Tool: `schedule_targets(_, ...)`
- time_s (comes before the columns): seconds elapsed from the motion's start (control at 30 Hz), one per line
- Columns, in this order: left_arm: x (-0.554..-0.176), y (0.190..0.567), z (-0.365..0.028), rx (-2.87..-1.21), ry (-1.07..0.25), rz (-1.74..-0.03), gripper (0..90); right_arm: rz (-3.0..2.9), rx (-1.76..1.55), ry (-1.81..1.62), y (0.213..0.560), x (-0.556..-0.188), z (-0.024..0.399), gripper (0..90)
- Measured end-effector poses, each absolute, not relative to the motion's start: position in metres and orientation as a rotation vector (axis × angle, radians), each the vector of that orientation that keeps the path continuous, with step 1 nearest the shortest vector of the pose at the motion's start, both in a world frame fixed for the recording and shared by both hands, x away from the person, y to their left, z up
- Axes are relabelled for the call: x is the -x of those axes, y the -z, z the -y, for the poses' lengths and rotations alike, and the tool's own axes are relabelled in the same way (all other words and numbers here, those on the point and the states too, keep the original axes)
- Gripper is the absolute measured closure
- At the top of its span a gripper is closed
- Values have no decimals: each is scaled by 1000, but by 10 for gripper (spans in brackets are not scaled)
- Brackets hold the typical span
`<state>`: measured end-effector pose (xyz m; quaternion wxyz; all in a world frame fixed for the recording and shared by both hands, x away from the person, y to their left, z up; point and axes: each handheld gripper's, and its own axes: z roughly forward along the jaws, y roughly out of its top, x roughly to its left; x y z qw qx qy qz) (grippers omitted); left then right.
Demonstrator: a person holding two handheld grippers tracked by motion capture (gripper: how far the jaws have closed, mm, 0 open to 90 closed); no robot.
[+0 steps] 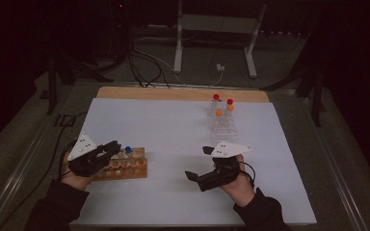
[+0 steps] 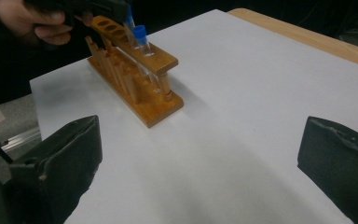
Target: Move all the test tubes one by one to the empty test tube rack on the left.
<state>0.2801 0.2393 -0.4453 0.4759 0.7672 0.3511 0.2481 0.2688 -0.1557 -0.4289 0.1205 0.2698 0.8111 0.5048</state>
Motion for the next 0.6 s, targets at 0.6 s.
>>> schedule_targets(0.6, -282, 454, -240, -1895, -561, -874, 656, -2367, -783, -1480, 427, -270, 157, 0)
